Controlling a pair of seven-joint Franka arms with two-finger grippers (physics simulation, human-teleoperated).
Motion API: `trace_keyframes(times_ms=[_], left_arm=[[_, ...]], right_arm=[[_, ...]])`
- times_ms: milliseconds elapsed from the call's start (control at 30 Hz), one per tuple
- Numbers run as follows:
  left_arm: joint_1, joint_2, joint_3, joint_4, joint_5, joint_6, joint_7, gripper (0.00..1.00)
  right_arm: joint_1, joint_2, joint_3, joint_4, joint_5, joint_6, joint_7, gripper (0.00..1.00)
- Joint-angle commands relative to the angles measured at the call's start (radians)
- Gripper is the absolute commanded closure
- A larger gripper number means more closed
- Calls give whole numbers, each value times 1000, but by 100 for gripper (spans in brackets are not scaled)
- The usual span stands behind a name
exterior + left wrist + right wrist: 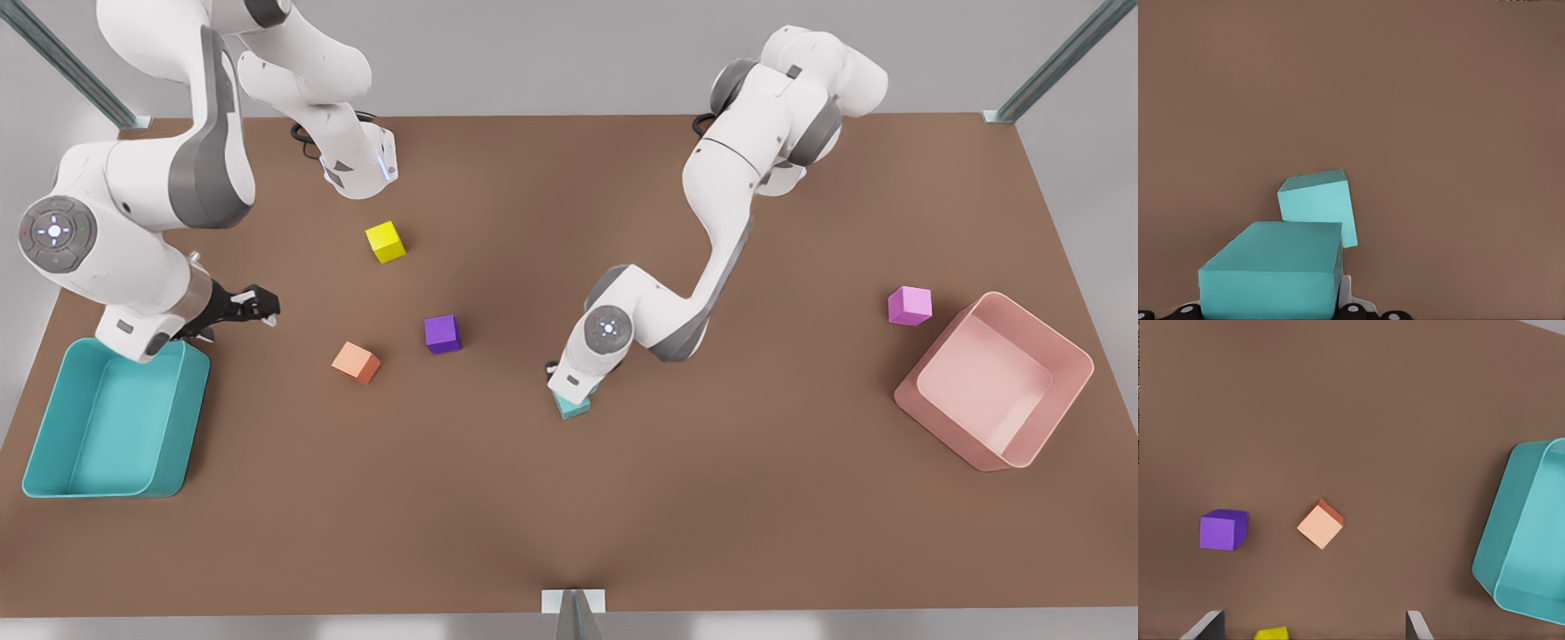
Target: Stack the two blue cubes on top of each other
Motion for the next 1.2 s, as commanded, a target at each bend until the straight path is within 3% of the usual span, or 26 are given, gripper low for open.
trace_keyframes(times_ms=[0, 533, 600, 633, 1167], left_arm=[[-2, 23, 1, 27, -7, -10, -291, 45], [12, 61, 4, 42, -6, 92, -285, 42], [12, 67, 4, 51, -6, 92, -285, 31], [12, 67, 4, 50, -6, 92, -283, 0], [6, 28, -13, 50, -12, -39, -316, 0]], right_arm=[[1, 2, 1, 0, 1, -9, -60, 0], [1, 18, -1, 0, 6, -20, -55, 0], [1, 19, -1, 0, 6, -20, -52, 0], [1, 19, -1, 0, 6, -20, -53, 0], [1, 19, -2, 0, 0, -20, -47, 0]])
